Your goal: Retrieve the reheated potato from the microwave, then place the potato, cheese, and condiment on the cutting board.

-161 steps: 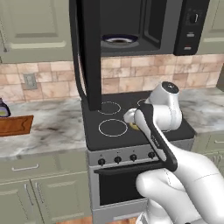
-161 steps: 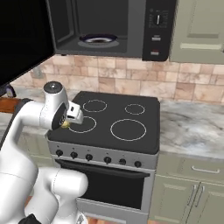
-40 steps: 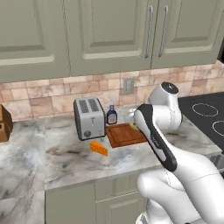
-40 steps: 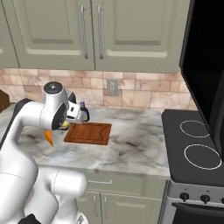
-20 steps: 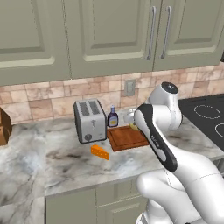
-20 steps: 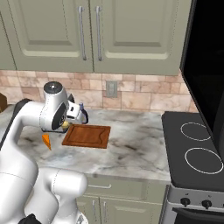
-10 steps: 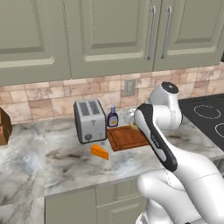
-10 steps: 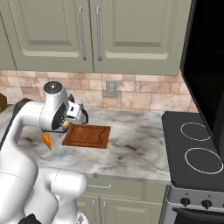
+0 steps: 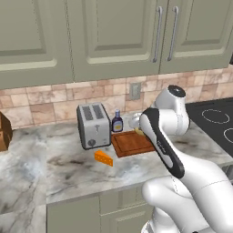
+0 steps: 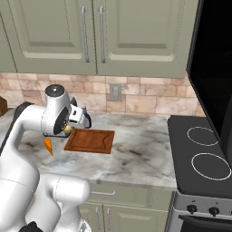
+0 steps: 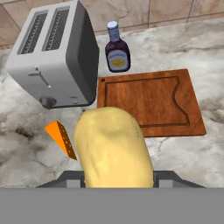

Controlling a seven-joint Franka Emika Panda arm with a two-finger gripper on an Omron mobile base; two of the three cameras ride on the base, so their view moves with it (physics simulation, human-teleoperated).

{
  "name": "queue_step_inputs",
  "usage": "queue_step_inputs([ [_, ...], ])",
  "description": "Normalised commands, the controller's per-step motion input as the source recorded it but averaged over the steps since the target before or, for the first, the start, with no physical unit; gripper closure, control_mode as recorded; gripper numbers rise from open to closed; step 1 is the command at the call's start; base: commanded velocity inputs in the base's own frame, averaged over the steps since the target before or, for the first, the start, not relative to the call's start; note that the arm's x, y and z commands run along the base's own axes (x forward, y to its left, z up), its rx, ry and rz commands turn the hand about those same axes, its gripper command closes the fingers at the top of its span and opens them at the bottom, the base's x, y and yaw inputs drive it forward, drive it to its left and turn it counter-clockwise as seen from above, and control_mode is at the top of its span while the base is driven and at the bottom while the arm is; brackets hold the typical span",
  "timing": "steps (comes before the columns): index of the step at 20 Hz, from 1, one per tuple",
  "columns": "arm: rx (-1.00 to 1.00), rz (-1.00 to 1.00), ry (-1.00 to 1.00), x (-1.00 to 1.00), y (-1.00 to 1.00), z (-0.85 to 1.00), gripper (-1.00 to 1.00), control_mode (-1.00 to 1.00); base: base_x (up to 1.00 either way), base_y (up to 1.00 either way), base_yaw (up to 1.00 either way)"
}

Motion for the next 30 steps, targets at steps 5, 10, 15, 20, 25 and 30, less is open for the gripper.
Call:
queue_step_inputs([
  [5,0.0,0.0,0.0,0.0,0.0,0.0,1.0,1.0,0.0,0.0,0.0],
  [10,0.0,0.0,0.0,0.0,0.0,0.0,1.0,-1.0,0.0,0.0,0.0],
  [15,0.0,0.0,0.0,0.0,0.0,0.0,1.0,-1.0,0.0,0.0,0.0],
  [20,0.0,0.0,0.0,0.0,0.0,0.0,1.0,-1.0,0.0,0.0,0.0],
  [25,0.0,0.0,0.0,0.0,0.0,0.0,1.0,-1.0,0.0,0.0,0.0],
  [30,0.0,-0.01,0.05,0.19,-0.04,-0.01,1.0,-1.0,0.0,0.0,0.0],
])
